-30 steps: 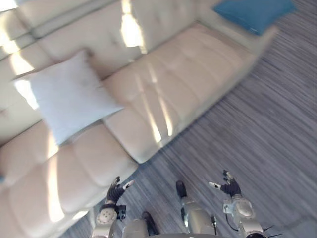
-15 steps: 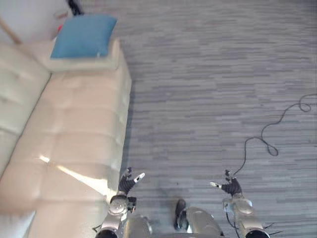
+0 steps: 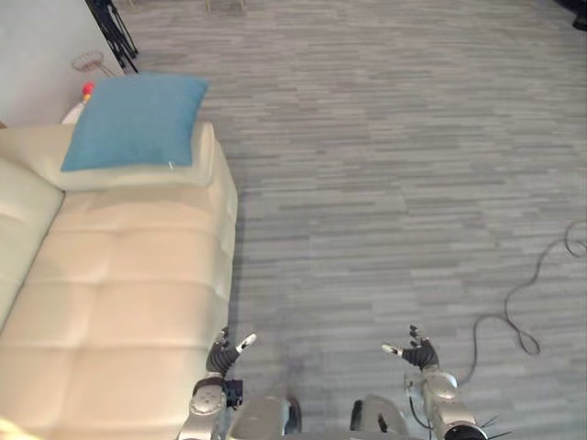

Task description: Pick up cushions and gather them together orderly.

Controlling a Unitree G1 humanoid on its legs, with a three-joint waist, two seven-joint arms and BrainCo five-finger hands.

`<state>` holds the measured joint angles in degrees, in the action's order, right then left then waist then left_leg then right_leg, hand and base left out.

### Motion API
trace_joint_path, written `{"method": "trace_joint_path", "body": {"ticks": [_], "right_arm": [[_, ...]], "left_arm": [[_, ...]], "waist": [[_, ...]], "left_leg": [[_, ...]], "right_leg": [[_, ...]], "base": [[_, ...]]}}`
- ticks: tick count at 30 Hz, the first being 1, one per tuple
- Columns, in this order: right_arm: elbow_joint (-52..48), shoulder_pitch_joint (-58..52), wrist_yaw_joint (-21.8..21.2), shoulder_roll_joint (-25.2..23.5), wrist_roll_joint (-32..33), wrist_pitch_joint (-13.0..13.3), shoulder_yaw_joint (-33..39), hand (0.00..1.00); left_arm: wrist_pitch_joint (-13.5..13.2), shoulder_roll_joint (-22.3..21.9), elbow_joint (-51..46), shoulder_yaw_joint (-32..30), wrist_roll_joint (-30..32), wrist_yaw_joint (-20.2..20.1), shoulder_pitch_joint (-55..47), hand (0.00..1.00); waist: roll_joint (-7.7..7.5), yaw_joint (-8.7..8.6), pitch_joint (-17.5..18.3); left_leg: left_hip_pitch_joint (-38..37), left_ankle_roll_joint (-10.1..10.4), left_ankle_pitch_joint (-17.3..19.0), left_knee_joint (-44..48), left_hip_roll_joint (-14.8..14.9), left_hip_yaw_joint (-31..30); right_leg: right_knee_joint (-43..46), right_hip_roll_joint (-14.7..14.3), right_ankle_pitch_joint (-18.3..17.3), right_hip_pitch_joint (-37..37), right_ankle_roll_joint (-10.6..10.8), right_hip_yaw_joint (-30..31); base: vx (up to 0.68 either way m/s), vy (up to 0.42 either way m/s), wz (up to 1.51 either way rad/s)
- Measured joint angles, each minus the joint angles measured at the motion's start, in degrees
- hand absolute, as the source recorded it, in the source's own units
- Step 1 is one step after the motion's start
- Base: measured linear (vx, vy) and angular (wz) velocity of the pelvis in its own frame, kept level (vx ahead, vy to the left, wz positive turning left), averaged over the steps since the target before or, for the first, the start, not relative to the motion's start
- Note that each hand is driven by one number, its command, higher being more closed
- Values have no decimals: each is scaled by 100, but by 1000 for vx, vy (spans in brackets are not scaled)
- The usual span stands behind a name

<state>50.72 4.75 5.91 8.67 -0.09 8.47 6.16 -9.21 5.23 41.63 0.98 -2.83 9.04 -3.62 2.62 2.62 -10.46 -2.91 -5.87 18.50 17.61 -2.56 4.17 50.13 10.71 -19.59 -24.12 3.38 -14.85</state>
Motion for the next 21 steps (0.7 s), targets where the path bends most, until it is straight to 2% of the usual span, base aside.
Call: {"method": "trace_joint_path", "body": {"ticks": [1, 2, 3, 4, 5, 6, 7, 8, 9, 10, 11, 12, 13, 14, 15, 16, 17, 18, 19, 20, 21], "right_arm": [[-8, 37, -5, 132, 2, -2, 4, 0], [-14, 24, -5, 184, 2, -5, 9, 0], [-39, -29, -4, 211, 2, -9, 33, 0], [-47, -143, 5, 192, 3, -8, 77, 0], [-50, -359, 3, 175, 4, -14, 77, 0], [-30, -397, -2, 219, 4, -30, 77, 0], [-63, -391, 0, 287, 9, -35, 82, 0], [-74, -320, -17, 290, 17, -37, 44, 0], [-75, -272, -14, 268, 25, -36, 20, 0], [-78, -254, -5, 233, 64, -31, 9, 0], [-88, -239, 8, 176, 188, -14, 10, 0], [-156, -241, 6, 142, 234, 2, 9, 0], [-175, -244, 7, 144, 238, 16, 10, 0], [-215, -163, 8, 132, 243, 17, 61, 0], [-217, -93, 11, 142, 242, 26, 139, 0], [-206, -32, 14, 153, 237, 21, 224, 0], [-214, -7, 30, 262, 236, 25, 229, 0], [-125, -35, 53, 211, 232, -6, 208, 0], [-120, -47, 40, 175, 228, -2, 177, 0], [-81, -14, 27, 127, 221, 6, 168, 0], [-36, -22, 23, 98, 211, 6, 177, 0]], "left_arm": [[0, -50, 23, -7, -2, 1, 106, 0], [-5, -60, 38, -10, -1, 3, 157, 0], [-9, -53, 78, -17, 0, 4, 210, 0], [-12, -31, 125, -64, 9, 17, 215, 0], [-15, 24, 207, -62, 11, 26, 178, 0], [-7, -91, 331, -58, 13, 39, 245, 0], [-8, -183, 363, -61, 16, 43, 242, 0], [-10, -248, 389, -97, 13, 40, 261, 0], [-11, -277, 394, -122, 13, 31, 271, 0], [-10, -287, 396, -133, 13, 0, 273, 0], [-11, -286, 390, -136, 13, -21, 240, 0], [-15, -278, 383, -135, 12, -25, 207, 0], [-21, -267, 369, -142, 7, -24, 200, 0], [-21, -271, 316, -173, 5, -23, 166, 0], [-22, -274, 270, -174, 6, -22, 145, 0], [-21, -288, 261, -174, 6, -22, 131, 0], [-19, -349, 263, -167, 6, -22, 25, 0], [-12, -338, 311, -183, 7, -19, -7, 0], [-21, -350, 293, -190, 7, -18, -23, 0], [-14, -330, 285, -417, 2, -20, -52, 0], [-15, -338, 289, -499, -5, -17, -163, 0]], "waist": [[203, -70, -89], [243, -106, -104], [227, -178, -96], [123, -191, -65], [-51, -262, 31], [151, -275, 22], [292, -345, 58], [288, -278, 30], [312, -259, -14], [287, -196, -81], [198, -117, -150], [94, -23, -187], [56, 5, -170], [26, 99, -187], [26, 152, -195], [95, 149, -200], [323, 144, -163], [269, 168, -195], [187, 169, -165], [92, 186, -140], [19, 250, -137]], "left_leg": [[-350, 72, 13, -212, 167, -35], [-457, 198, 15, -228, 220, -60], [-613, 394, 35, -227, 249, -138], [-842, 632, 151, -116, 272, -287], [-997, 889, 306, 296, 272, -460], [-954, 920, 315, 634, 433, -487], [-498, 1300, -153, 1614, 695, -418], [136, 1350, -1122, 2799, 953, -149], [400, 1326, -1090, 3364, 1162, 62], [711, 1041, -899, 4048, 1435, 405], [1009, 873, -712, 4437, 1555, 684], [1319, 787, -554, 4327, 1507, 879], [1500, 728, -512, 4122, 1420, 940], [1897, 742, -392, 3464, 1289, 1014], [2165, 761, -399, 2726, 1159, 1009], [2290, 884, -489, 1853, 1049, 986], [2316, 1045, -1165, 452, 1041, 1024], [2093, 399, -1504, 396, 894, 1131], [2058, 418, -1446, 322, 788, 1145], [2097, 123, -976, 676, 650, 1004], [1920, 79, -629, 877, 593, 1000]], "right_leg": [[-950, -302, 163, -232, -126, 166], [-1465, -423, 371, -338, -102, 323], [-2246, -595, 848, -410, -58, 588], [-3065, -699, 1599, -415, -121, 885], [-3016, -625, 2711, -401, -280, 1009], [-2606, -710, 2369, -431, -311, 839], [-2420, -760, 2018, -313, -474, 576], [-2625, -809, 1823, 2, -506, 543], [-2844, -891, 1807, 274, -524, 523], [-3200, -969, 1800, 753, -535, 524], [-3619, -959, 1796, 1377, -542, 534], [-4023, -879, 1767, 1919, -543, 547], [-4189, -807, 1731, 2123, -497, 555], [-4432, -731, 1691, 2389, -456, 542], [-4532, -653, 1588, 2534, -304, 532], [-4563, -605, 1466, 2667, -164, 494], [-4567, -685, 1249, 2900, 3, 386], [-4557, -581, 1089, 3159, 118, 403], [-4554, -494, 1092, 3178, 115, 385], [-4049, -354, 1033, 3094, 216, 417], [-2970, -182, 842, 2846, 521, 545]], "base": [[771, -10, 43], [650, -28, 52], [714, -114, 65], [942, -214, 96], [952, -230, 79], [644, -160, 70], [574, -120, 34], [717, -154, 29], [703, -160, 10], [665, -133, 8], [748, -83, 13], [618, -53, 13], [671, 13, 7], [392, 49, -4], [491, 78, -3], [490, 170, 6], [634, 226, 21], [638, 239, 31], [731, 273, 51], [672, 277, 48], [660, 276, 36]]}}
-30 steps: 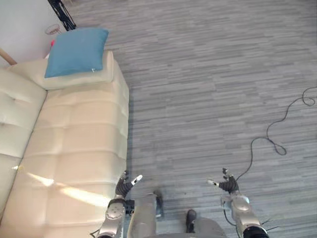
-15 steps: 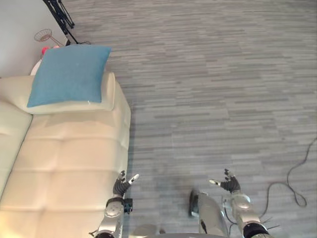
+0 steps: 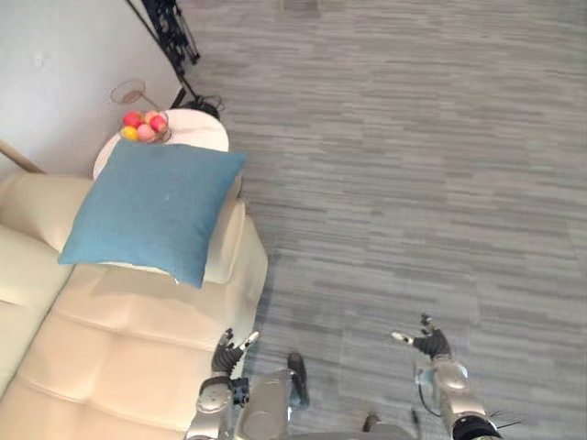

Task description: Pick up cushions and gather them together orderly.

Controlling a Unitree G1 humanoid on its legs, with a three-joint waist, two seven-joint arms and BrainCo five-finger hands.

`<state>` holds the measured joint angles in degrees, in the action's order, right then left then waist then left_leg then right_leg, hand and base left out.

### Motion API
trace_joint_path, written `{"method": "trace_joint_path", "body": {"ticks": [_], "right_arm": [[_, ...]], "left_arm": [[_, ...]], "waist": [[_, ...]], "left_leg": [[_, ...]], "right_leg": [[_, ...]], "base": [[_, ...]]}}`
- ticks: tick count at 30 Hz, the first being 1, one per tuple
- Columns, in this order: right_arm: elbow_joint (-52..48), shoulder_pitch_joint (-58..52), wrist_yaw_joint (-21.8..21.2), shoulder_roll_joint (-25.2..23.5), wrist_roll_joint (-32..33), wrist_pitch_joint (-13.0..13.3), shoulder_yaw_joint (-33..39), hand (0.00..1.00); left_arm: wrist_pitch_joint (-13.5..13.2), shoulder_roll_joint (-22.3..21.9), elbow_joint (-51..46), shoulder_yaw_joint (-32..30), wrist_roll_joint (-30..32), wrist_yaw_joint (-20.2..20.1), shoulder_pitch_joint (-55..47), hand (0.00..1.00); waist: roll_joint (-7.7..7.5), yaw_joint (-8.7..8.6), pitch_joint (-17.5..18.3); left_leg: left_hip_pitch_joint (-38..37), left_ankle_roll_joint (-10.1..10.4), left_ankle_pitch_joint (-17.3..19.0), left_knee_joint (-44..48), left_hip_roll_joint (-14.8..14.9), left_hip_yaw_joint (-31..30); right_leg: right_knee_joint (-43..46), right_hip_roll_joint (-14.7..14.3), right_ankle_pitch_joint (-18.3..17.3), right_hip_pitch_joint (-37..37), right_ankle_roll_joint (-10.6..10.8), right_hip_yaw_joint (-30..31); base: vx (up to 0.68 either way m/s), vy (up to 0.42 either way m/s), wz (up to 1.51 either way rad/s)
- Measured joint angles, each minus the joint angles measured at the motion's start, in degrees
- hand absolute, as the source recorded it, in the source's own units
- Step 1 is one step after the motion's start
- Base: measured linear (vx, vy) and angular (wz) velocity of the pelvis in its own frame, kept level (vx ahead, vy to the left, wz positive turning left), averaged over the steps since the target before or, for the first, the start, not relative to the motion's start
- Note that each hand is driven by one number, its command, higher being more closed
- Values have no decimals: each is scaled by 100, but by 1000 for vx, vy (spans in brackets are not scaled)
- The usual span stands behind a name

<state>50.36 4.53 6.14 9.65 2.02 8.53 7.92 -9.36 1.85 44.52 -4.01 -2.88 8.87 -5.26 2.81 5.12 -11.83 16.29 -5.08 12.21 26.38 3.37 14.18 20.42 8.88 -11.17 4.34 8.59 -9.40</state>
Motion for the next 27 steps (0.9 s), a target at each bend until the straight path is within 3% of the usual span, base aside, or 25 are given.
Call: {"method": "trace_joint_path", "body": {"ticks": [1, 2, 3, 5, 6, 7, 9, 10, 11, 12, 13, 14, 15, 16, 17, 18, 19, 21, 23, 24, 25, 27], "right_arm": [[1, -12, -1, -24, -18, 0, 2, 0], [5, -114, -12, -60, -42, 0, -5, 0], [9, -224, -17, -72, -43, 0, -7, 0], [18, -277, -23, -62, -60, -2, -2, 0], [17, -292, -27, -62, -67, -1, -2, 0], [13, -327, -31, -43, -66, 5, -9, 0], [-11, -421, -46, -30, -65, 11, -7, 0], [-95, -486, -66, -28, -63, 12, -2, 0], [-260, -617, -85, -20, -51, 16, 10, 0], [-280, -682, -85, -19, -46, 19, 20, 0], [-245, -774, -81, -22, -37, 11, 48, 0], [-182, -872, -75, -21, -31, -14, 52, 0], [-184, -874, -67, -1, -26, -19, 60, 0], [-227, -844, -49, -9, -25, -12, 66, 0], [-295, -780, -21, -12, -20, 14, 77, 0], [-295, -758, -14, -9, 2, 15, 92, 0], [-296, -770, -8, -18, 23, 15, 128, 0], [-292, -821, 3, -81, 78, 20, 236, 0], [-276, -704, 14, -70, 202, 27, 262, 0], [-271, -615, 18, -21, 249, 65, 296, 0], [-261, -577, 25, -35, 265, 68, 286, 0], [-213, -437, -4, -268, 263, 68, 256, 0]], "left_arm": [[2, 16, 10, -8, -2, 2, -46, 0], [8, 57, 15, -9, -2, 2, -166, 0], [8, 107, 14, -10, -3, 3, -210, 0], [10, 144, 15, -54, -4, 9, -242, 0], [13, 164, 18, -90, -6, 21, -281, 0], [12, 178, 14, -93, -59, 37, -264, 0], [5, 155, -2, -120, -115, 110, -211, 0], [6, 134, -3, -121, -129, 137, -106, 0], [4, 119, -2, -122, -141, 166, -11, 0], [3, 118, 0, -126, -148, 184, 14, 0], [-7, 117, -2, -132, -153, 239, 36, 0], [5, 0, 56, -154, -156, 257, 98, 0], [-9, -106, 33, -172, -165, 257, 66, 0], [-10, -142, 32, -176, -166, 260, 11, 0], [-11, -180, 28, -169, -170, 263, 29, 0], [-13, -217, 22, -166, -176, 258, 63, 0], [-18, -244, 21, -171, -182, 255, 87, 0], [-100, -238, -12, -108, -207, 243, 106, 0], [-104, -171, -13, 20, -203, 229, 125, 0], [-102, -127, -12, 81, -204, 233, 120, 0], [-101, -38, -12, 138, -202, 232, 133, 0], [-85, 219, -10, 182, -197, 229, 45, 0]], "waist": [[-62, 30, 15], [-180, 25, 81], [-240, -16, 117], [-249, -90, 121], [-233, -124, 121], [-194, -116, 117], [-168, -117, 118], [-149, -137, 162], [-143, -175, 165], [-147, -212, 166], [-170, -287, 176], [-112, -257, 127], [35, -213, 230], [35, -119, 268], [20, -141, 277], [11, -146, 272], [-10, -153, 258], [-49, -109, 255], [-98, -111, 254], [-76, -115, 260], [-83, -108, 291], [-313, -86, 291]], "left_leg": [[-123, -6, 89, 8, -65, -3], [-363, -86, 227, 5, -232, -116], [-589, -174, 369, -2, -373, -348], [-898, -254, 469, -57, -492, -659], [-1213, -258, 472, -214, -555, -916], [-1527, -255, 470, -413, -554, -1134], [-1744, -254, 469, -507, -540, -1522], [-1767, -253, 470, -519, -540, -1917], [-1767, -238, 478, -468, -536, -2343], [-1741, -175, 507, -389, -542, -2520], [-1754, 145, 598, -280, -542, -2717], [-1783, 640, 940, -62, -467, -3045], [-1679, 736, 898, 23, -326, -3140], [-1632, 961, 761, -24, -234, -3110], [-1515, 1302, 557, -65, -123, -2921], [-1407, 1374, 372, -47, -19, -2614], [-1329, 1348, 266, 9, 78, -2290], [-1138, 1166, 204, 230, 590, -610], [-1027, 1046, 245, -23, 674, 210], [-941, 820, 11, -368, 681, 707], [-956, 758, -20, -473, 639, 864], [-859, 678, -69, -565, 517, 982]], "right_leg": [[597, 114, -27, -184, 176, 68], [1717, 301, 181, -523, 714, 210], [2711, 326, 187, -803, 700, 332], [3666, 332, -60, -1168, 471, 244], [3890, 317, -266, -1384, 145, 85], [3622, 237, -409, -1553, -71, -99], [2960, 49, -592, -1804, -301, -89], [2470, -193, -632, -2160, -366, 241], [1794, -482, -554, -2392, -244, 887], [1366, -598, -473, -2418, -143, 1256], [557, -666, -105, -2306, -121, 1766], [248, -584, 715, -2132, -199, 1630], [328, -615, 657, -2119, -313, 1375], [390, -556, 565, -2113, -396, 1192], [336, -420, 490, -2001, -455, 854], [194, -312, 465, -1808, -498, 541], [55, -258, 458, -1627, -509, 326], [-457, -163, 443, -917, -549, -400], [-584, -45, 443, -769, -545, -710], [-590, 1, 438, -766, -492, -906], [-663, 54, 449, -756, -442, -985], [-897, 97, 518, -735, -337, -960]], "base": [[468, 184, 32], [503, 135, 65], [519, 98, 84], [502, 3, 92], [552, -48, 105], [446, -62, 94], [422, -130, 97], [472, -233, 156], [378, -233, 163], [378, -271, 185], [405, -333, 205], [445, -385, 198], [347, -325, 149], [307, -348, 120], [235, -289, 138], [212, -279, 152], [133, -180, 172], [127, -148, 181], [55, -2, 121], [32, 52, 110], [35, 91, 96], [35, 129, 42]]}}
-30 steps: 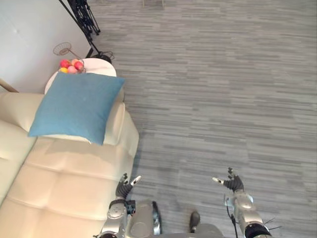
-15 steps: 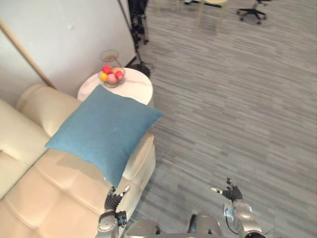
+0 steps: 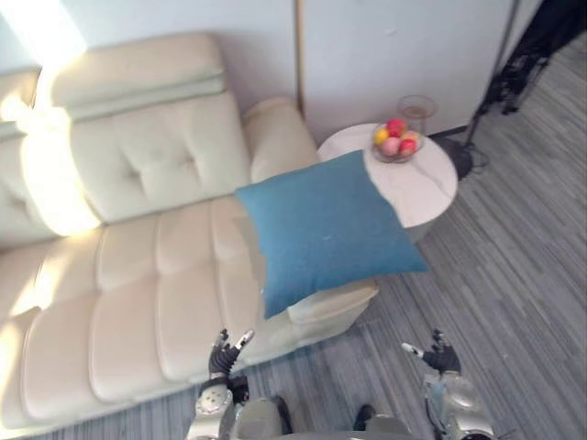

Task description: Pick up cushions and gather them together orderly.

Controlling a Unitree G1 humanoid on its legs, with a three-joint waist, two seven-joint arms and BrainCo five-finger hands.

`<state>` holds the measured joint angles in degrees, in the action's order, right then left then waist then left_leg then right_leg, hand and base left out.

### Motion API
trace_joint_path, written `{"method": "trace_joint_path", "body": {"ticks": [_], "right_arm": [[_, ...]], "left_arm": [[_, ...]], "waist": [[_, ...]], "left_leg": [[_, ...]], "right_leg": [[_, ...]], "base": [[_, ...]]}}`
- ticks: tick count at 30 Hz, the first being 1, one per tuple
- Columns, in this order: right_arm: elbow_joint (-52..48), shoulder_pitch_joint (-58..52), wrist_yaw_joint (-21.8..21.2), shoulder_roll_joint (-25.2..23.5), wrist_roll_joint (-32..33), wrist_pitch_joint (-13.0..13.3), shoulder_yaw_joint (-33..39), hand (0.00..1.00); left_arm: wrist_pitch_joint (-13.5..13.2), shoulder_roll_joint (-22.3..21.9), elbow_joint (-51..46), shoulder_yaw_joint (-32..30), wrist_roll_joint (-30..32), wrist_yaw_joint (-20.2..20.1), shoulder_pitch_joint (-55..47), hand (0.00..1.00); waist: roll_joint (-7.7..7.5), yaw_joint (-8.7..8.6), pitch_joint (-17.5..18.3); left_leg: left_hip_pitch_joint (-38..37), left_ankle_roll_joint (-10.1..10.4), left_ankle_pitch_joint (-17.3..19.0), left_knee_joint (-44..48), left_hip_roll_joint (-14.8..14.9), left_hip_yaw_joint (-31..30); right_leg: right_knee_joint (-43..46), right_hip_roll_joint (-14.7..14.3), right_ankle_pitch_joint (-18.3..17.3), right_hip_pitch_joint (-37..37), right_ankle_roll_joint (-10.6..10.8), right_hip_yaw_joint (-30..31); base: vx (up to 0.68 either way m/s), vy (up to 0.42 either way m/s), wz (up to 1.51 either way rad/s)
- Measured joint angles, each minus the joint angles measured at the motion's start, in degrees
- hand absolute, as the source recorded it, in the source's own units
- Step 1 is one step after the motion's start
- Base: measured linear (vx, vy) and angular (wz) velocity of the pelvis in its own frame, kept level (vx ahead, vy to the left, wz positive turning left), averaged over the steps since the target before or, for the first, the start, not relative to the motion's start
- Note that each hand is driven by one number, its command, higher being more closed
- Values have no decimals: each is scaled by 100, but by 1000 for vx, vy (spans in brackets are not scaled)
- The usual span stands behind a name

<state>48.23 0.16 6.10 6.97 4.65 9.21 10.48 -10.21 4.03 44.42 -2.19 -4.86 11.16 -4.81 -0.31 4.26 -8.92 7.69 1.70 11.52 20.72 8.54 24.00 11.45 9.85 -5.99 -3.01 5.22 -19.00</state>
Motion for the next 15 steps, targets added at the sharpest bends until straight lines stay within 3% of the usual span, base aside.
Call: {"method": "trace_joint_path", "body": {"ticks": [2, 4, 5, 8, 9, 10, 13, 14, 15], "right_arm": [[15, 12, 2, -34, 0, 0, 9, 0], [66, -34, 21, -15, -1, -19, 37, 0], [65, -73, 16, 17, -9, -20, 31, 0], [88, -126, 14, 27, -19, -61, 24, 0], [84, -185, 14, 22, -19, -63, 24, 0], [84, -238, 21, 25, -17, -64, 28, 0], [80, -264, 25, 44, -6, -64, 58, 0], [70, -277, 26, 45, 0, -61, 98, 0], [46, -328, 27, 83, 2, -60, 221, 0]], "left_arm": [[23, 95, 11, -1, 2, -4, -85, 0], [30, 149, 13, -1, 5, -4, -146, 0], [30, 143, 16, 35, 11, -15, -152, 0], [33, 224, 55, 245, 59, -118, -160, 0], [47, 263, 83, 286, 77, -116, -163, 0], [48, 286, 82, 269, 90, -115, -151, 0], [48, 309, 82, 262, 99, -113, -47, 0], [42, 371, 81, 267, 101, -115, 34, 0], [38, 391, 120, 310, 105, -118, 164, 0]], "waist": [[-37, -13, 17], [-47, -41, 10], [-37, -66, 15], [-175, -219, -34], [-201, -368, -31], [-198, -390, -34], [-227, -497, -27], [-225, -527, -16], [-282, -593, -2]], "left_leg": [[-47, -4, 0, 26, -80, -15], [-303, -109, 76, -22, -236, 1], [-448, -264, 332, -114, -288, -10], [-619, -301, 537, -40, -495, -121], [-671, -317, 594, 28, -514, -263], [-668, -330, 606, 66, -509, -334], [-651, -284, 593, 205, -344, -467], [-642, -208, 589, 210, -296, -547], [-635, -67, 623, 259, -324, -720]], "right_leg": [[-1, 52, 5, 66, 10, 46], [542, 273, -181, 64, 123, 126], [1128, 406, -366, -44, 249, 203], [2995, 771, -289, -795, 260, 798], [3459, 682, -357, -1070, 292, 1213], [3521, 535, -553, -1197, 292, 1439], [2759, -15, -845, -1388, 246, 1841], [1970, -300, -735, -1402, 226, 2127], [1522, -388, -192, -1315, -18, 2216]], "base": [[23, 85, 2], [13, 93, 7], [-45, 49, 9], [-40, 33, 24], [64, -22, 52], [100, -69, 51], [118, -134, 29], [204, -198, 41], [219, -186, 43]]}}
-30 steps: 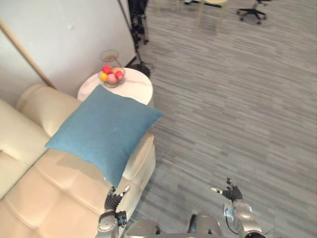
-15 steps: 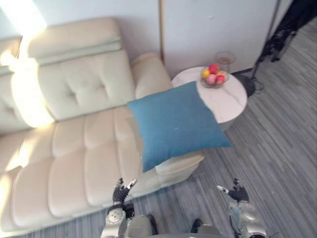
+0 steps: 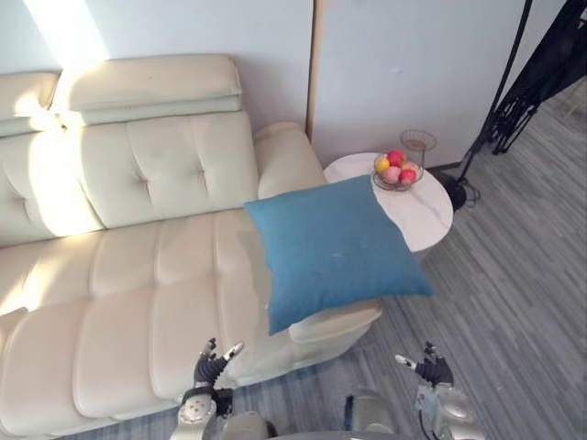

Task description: Pick up cushions and gather them together orderly.

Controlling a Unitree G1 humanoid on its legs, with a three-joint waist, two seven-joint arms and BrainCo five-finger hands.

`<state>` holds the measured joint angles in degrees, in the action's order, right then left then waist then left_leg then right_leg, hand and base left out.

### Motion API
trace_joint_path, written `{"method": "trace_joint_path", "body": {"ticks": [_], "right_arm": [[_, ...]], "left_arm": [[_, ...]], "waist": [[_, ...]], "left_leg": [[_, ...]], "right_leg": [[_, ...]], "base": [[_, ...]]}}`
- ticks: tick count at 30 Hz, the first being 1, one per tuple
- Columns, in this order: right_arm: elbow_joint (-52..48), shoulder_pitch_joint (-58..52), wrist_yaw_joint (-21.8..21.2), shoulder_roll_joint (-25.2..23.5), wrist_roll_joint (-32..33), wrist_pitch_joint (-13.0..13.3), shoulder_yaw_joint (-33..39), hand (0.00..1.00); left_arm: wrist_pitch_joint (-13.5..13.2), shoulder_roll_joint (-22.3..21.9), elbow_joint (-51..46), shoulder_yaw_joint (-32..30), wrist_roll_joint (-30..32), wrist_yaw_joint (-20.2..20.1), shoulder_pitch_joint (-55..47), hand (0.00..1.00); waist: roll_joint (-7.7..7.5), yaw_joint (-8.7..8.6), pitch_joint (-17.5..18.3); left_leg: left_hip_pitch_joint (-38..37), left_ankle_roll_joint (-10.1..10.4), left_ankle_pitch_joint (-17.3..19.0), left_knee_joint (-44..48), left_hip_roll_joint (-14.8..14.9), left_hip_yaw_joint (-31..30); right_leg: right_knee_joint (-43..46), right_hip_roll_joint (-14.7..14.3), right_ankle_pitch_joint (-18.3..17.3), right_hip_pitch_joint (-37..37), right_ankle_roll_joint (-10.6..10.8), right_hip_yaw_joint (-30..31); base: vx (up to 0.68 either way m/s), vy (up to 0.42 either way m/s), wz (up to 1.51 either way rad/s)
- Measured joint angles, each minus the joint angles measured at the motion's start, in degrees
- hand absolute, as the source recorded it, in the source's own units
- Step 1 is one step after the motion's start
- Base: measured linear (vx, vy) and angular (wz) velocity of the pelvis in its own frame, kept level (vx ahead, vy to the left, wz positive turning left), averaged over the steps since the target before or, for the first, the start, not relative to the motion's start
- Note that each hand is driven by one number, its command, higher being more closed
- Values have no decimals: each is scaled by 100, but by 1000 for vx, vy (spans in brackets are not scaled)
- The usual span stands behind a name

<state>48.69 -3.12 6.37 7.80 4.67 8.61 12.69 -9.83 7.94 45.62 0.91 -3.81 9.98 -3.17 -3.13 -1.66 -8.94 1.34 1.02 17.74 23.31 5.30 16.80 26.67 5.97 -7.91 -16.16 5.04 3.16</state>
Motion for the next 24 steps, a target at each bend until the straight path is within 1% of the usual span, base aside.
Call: {"method": "trace_joint_path", "body": {"ticks": [1, 2, 3, 5, 7, 9, 12, 15, 16, 18, 19, 22, 23, 24], "right_arm": [[4, 0, 8, 37, 10, -4, 103, 0], [-8, 6, 26, 119, 48, -2, 233, 0], [-33, 51, 61, 196, 47, -5, 281, 0], [-135, 31, 109, 239, 44, -7, 323, 0], [-474, -83, 119, 274, 12, -9, 366, 0], [-1018, -173, 159, 346, -78, 4, 601, 0], [-1476, -238, 243, 449, -93, 5, 652, 0], [-1750, -88, 249, 460, -265, 10, 680, 0], [-1796, 29, 248, 480, -286, 10, 644, 0], [-1800, 316, 247, 598, -292, 7, 493, 0], [-1795, 649, 235, 717, -289, 9, 199, 0], [-1737, 1059, 226, 830, -278, 12, -154, 0], [-1581, 1452, 222, 872, -246, 27, -394, 0], [-1533, 1612, 223, 878, -245, 29, -463, 0]], "left_arm": [[0, -35, 2, 41, 2, -4, 46, 0], [-29, -83, -10, 92, 9, -4, 98, 0], [-39, -103, -10, 87, 9, -1, 172, 0], [-48, -100, -13, 79, 9, 2, 209, 0], [-66, -102, -89, 84, 10, -2, 249, 0], [-66, -106, -211, 96, 17, 0, 316, 0], [-66, -99, -347, 124, 19, 5, 291, 0], [-61, -88, -433, 186, 18, 11, 297, 0], [-61, -85, -553, 250, 17, 17, 316, 0], [-62, -87, -587, 384, 13, 17, 466, 0], [-62, -84, -581, 463, 1, 25, 668, 0], [-67, -89, -575, 588, -8, 49, 1013, 0], [-69, -92, -548, 606, -30, 129, 1293, 0], [-71, -92, -522, 607, -38, 153, 1427, 0]], "waist": [[86, -49, -18], [240, -55, 4], [350, -55, -4], [406, -76, -2], [402, -89, -1], [391, -109, -6], [388, -123, -3], [382, -113, 1], [380, -85, 2], [393, -85, -6], [395, -89, -12], [401, -68, -76], [389, -66, -103], [390, -66, -137]], "left_leg": [[-22, 50, -13, -9, 48, -49], [-31, 109, -47, -95, 121, -56], [-60, 158, -74, -190, 190, -7], [-221, 272, -143, -385, 252, 2], [-324, 318, -172, -566, 284, -10], [-293, 365, -220, -698, 261, -36], [-187, 344, -287, -755, 211, -71], [-94, 324, -497, -981, 138, -110], [-6, 324, -590, -1072, 103, -115], [192, 321, -725, -1155, 47, -163], [371, 299, -797, -1154, 33, -202], [562, 302, -853, -1093, 40, -292], [790, 266, -882, -1009, 32, -322], [896, 255, -896, -963, 24, -332]], "right_leg": [[-9, -26, 12, 27, -18, -69], [-69, -109, 10, 30, -25, -78], [-86, -193, 19, 1, -41, -55], [-99, -286, 24, 60, -53, -66], [-174, -346, 29, 152, -61, -103], [-414, -335, 89, 189, -151, -119], [-594, -289, 166, 193, -161, -142], [-957, -261, 411, 152, -151, -165], [-1073, -244, 518, 72, -164, -169], [-1213, -180, 655, -59, -154, -223], [-1312, -167, 785, -179, -173, -262], [-1420, -149, 926, -245, -199, -322], [-1426, -131, 1011, -418, -213, -330], [-1434, -121, 1050, -495, -215, -328]], "base": [[241, -173, 28], [188, -111, -6], [148, -89, -18], [111, -115, -17], [36, -88, -7], [-5, -11, 6], [-42, 23, 8], [-27, 13, 8], [-21, 0, 7], [-69, -8, 14], [-79, -12, 13], [-110, -22, 17], [-131, -24, 7], [-216, -32, 10]]}}
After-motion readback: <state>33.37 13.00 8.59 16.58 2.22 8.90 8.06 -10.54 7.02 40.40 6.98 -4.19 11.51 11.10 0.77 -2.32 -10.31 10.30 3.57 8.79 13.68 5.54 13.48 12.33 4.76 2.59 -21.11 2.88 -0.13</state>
